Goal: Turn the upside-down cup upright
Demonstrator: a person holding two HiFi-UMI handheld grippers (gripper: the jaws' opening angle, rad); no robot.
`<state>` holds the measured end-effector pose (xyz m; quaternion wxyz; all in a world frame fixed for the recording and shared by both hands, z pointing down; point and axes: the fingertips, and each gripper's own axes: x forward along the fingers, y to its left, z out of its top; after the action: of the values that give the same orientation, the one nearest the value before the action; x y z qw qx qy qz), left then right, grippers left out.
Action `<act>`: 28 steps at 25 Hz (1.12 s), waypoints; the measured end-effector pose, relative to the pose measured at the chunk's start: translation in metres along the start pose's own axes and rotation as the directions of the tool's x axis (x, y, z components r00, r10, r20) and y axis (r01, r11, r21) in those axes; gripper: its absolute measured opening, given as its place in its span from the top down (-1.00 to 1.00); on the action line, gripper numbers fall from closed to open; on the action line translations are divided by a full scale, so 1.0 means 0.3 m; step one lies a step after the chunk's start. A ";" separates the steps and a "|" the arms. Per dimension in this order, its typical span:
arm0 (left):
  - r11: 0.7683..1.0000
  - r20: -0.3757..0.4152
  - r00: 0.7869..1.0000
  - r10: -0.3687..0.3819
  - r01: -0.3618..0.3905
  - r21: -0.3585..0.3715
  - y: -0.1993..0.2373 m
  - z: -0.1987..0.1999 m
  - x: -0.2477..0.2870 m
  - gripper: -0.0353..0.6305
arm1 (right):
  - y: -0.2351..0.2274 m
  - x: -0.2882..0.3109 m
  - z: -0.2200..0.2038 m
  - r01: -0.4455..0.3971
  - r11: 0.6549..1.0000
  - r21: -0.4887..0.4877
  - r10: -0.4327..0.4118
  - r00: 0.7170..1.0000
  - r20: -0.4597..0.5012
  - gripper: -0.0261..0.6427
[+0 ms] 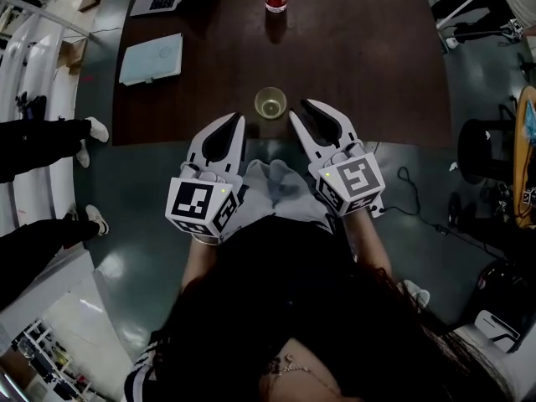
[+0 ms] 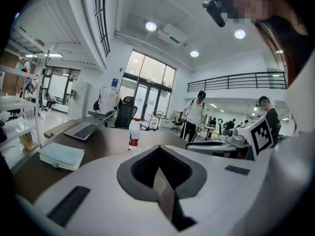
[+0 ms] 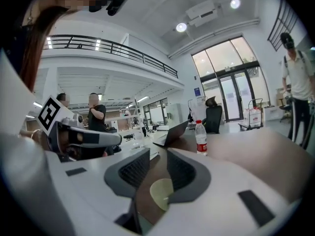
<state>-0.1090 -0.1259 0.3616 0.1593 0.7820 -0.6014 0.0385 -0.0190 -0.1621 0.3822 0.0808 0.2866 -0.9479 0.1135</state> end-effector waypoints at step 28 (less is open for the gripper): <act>0.991 -0.182 0.976 -0.116 0.102 -0.082 0.160 -0.221 0.141 0.89 | -0.021 0.226 -0.440 -0.052 0.997 -0.058 0.030 0.944 -0.329 -0.13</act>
<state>-0.1345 -0.1565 0.4448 0.2449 0.8004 -0.5411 0.0810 -0.0596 -0.1682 0.5249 0.2444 0.2410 -0.9302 0.1300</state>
